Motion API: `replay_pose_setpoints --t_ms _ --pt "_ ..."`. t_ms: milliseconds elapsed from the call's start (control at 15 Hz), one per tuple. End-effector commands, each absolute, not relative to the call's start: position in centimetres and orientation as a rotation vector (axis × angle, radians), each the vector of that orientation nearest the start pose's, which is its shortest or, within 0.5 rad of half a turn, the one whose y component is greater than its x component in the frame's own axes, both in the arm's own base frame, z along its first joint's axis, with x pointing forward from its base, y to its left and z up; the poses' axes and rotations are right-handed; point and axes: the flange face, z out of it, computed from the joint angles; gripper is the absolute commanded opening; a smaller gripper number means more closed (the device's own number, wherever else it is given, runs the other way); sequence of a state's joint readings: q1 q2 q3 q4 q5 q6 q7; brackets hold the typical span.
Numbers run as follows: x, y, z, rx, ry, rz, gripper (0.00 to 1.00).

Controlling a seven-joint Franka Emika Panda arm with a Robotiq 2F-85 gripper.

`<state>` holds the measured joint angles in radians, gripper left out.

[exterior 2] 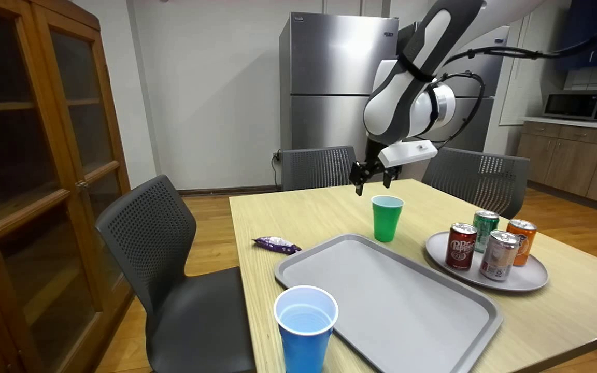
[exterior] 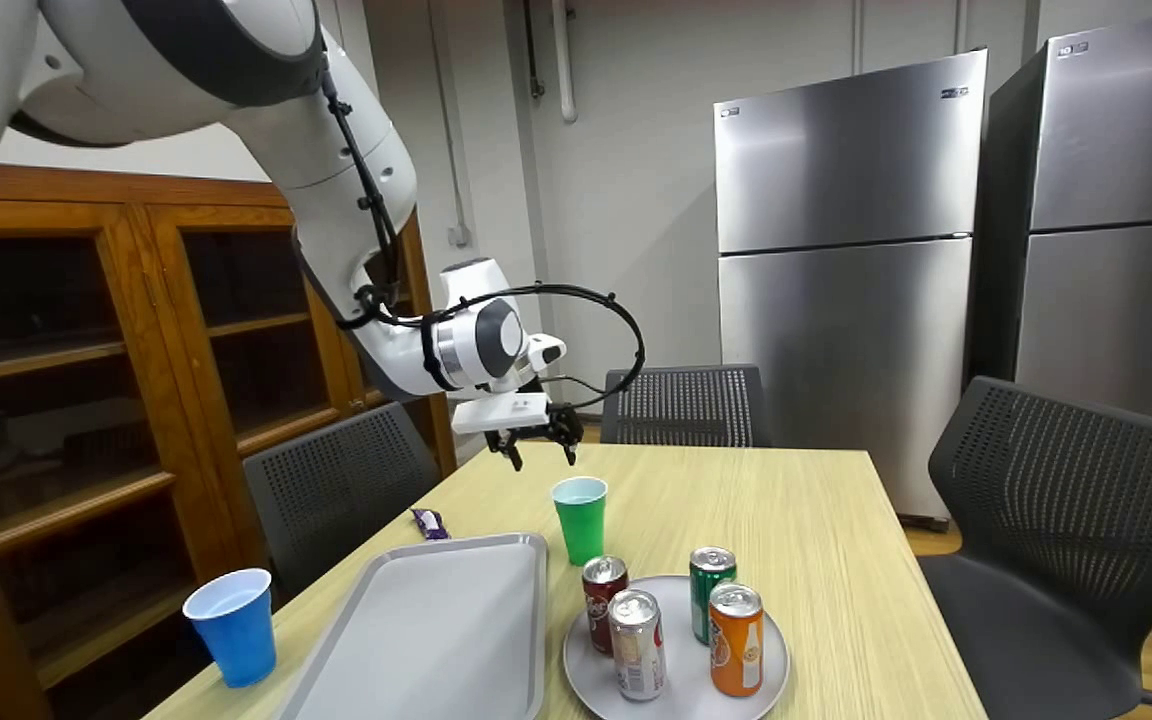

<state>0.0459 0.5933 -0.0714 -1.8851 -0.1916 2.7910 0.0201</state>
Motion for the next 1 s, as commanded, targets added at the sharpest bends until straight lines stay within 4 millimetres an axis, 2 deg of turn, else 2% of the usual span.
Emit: replay_pose_setpoints --t_ms 0,467,933 --pt "63.7 -1.5 25.1 -3.19 -0.266 -0.548 1.0" --pt "58.8 -5.2 26.0 -3.209 -0.345 -0.501 1.0" --pt "53.8 -8.1 24.6 -3.236 -0.384 -0.361 1.0"
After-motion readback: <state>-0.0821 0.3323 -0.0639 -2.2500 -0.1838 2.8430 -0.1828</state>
